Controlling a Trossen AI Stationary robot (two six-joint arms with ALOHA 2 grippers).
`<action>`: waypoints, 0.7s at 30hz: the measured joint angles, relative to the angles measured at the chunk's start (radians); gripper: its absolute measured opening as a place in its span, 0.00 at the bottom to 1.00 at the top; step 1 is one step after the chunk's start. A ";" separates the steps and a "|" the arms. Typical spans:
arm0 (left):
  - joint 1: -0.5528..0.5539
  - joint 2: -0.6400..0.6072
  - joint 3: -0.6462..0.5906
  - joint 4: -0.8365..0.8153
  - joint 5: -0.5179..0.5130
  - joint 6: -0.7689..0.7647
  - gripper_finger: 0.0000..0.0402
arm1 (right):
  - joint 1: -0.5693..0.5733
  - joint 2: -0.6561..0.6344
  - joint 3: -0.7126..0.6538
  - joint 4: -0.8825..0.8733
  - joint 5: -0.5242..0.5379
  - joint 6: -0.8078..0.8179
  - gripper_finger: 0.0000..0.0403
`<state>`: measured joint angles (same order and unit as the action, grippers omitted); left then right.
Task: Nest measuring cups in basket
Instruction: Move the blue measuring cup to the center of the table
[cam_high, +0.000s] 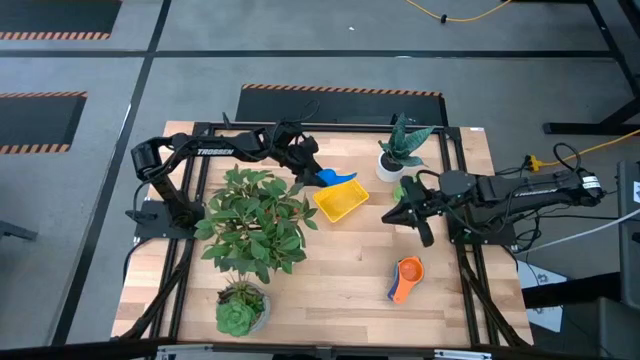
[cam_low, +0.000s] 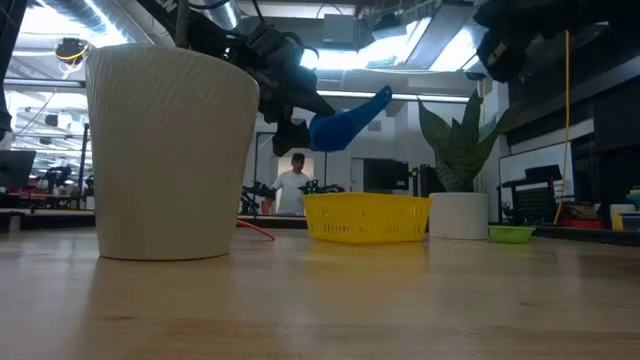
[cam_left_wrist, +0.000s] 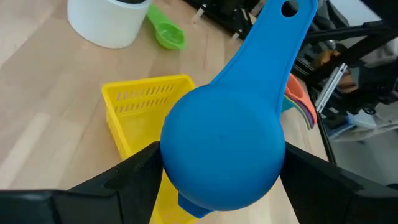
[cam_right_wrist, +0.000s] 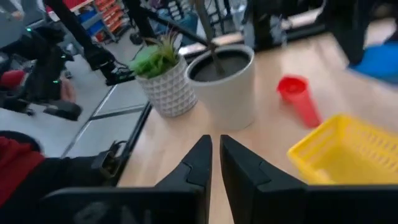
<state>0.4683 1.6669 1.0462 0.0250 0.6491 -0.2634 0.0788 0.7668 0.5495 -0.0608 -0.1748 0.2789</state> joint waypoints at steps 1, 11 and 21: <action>-0.003 0.000 0.000 0.000 -0.001 0.000 0.71 | 0.000 0.002 0.000 0.010 0.023 -0.019 0.09; -0.042 0.000 0.000 0.000 0.031 0.001 0.71 | 0.000 0.060 0.000 0.112 0.331 -0.292 0.09; -0.070 -0.001 0.000 0.001 0.070 -0.044 0.71 | 0.000 0.194 0.083 0.104 0.403 -0.476 0.09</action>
<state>0.3982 1.6661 1.0462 0.0257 0.7191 -0.3073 0.0784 0.9605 0.6327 0.0436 0.2282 -0.1971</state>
